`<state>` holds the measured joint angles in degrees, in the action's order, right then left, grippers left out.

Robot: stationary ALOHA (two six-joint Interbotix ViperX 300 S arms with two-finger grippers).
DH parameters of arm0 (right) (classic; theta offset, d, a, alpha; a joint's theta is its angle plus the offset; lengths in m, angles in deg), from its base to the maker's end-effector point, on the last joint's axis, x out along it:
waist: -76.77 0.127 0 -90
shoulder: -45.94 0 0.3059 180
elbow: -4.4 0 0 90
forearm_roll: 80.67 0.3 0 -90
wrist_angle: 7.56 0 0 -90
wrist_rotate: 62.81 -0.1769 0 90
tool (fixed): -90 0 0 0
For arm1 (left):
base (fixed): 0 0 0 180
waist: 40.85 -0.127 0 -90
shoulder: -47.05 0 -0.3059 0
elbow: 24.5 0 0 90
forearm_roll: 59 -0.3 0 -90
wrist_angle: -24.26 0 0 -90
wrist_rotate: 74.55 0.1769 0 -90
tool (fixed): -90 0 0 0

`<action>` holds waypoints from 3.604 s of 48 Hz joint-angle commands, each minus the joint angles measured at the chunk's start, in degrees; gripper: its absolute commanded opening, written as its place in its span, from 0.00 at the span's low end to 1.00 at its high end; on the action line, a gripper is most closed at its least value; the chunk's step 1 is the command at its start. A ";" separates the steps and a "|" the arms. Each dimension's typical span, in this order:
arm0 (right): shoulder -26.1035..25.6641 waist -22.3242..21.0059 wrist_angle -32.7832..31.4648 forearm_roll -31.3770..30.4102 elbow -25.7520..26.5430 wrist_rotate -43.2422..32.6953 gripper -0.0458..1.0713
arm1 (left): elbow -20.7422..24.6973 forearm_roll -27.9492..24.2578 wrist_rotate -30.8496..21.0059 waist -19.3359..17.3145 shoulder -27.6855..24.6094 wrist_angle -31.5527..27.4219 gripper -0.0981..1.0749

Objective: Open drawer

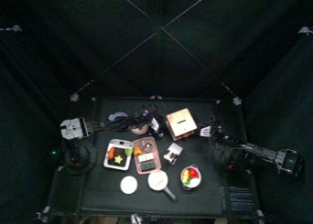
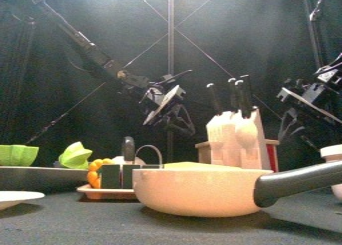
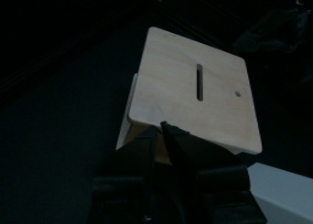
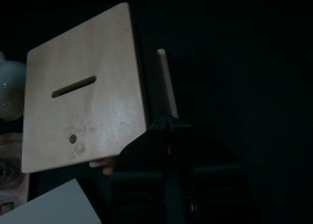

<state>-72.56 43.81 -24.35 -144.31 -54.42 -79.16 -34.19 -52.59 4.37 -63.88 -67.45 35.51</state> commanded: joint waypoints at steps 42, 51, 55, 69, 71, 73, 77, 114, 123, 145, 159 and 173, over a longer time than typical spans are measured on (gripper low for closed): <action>4.39 17.58 -6.50 4.31 4.13 0.09 0.45 | 8.79 1.58 0.00 0.44 -7.03 -1.32 0.59; 7.38 17.93 -6.06 3.16 4.75 0.00 0.52 | 8.70 2.20 0.00 0.35 -7.29 -1.41 0.59; 8.35 18.28 -6.06 2.72 4.92 0.00 0.58 | 8.70 2.29 0.00 0.35 -7.21 -1.41 0.59; 11.25 20.04 -6.06 2.11 6.68 0.09 0.74 | 8.70 2.37 0.00 0.35 -7.29 -1.49 0.59; 12.04 20.04 -6.06 1.85 6.94 0.09 0.74 | 8.70 2.37 0.00 0.35 -7.29 -1.41 0.59; 12.92 19.95 -6.15 1.49 7.38 0.00 0.74 | 8.70 2.37 0.00 0.35 -7.29 -1.41 0.59; 14.94 19.60 -6.15 0.79 8.17 0.18 0.74 | 8.70 2.37 0.00 0.35 -7.29 -1.49 0.59; 23.03 19.34 -6.33 -0.09 11.87 0.00 0.73 | 8.53 2.64 -0.09 0.35 -7.29 -1.49 0.59; 23.64 19.25 -6.42 -0.09 11.87 -0.09 0.73 | 8.44 2.55 -0.09 0.26 -7.29 -1.49 0.59; 23.64 18.81 -6.50 2.37 11.87 0.26 0.57 | 8.44 2.64 -0.18 0.26 -7.29 -1.49 0.59; 22.32 21.36 -6.86 3.69 11.51 0.00 0.57 | 8.35 2.99 -0.09 0.26 -7.21 -1.49 0.59; 21.27 25.93 -10.63 7.38 10.63 -0.18 0.57 | 8.09 3.08 -0.09 0.26 -7.29 -1.76 0.59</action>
<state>-49.70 68.16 -33.66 -137.89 -44.14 -79.07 -26.46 -49.60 4.20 -63.35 -75.36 34.01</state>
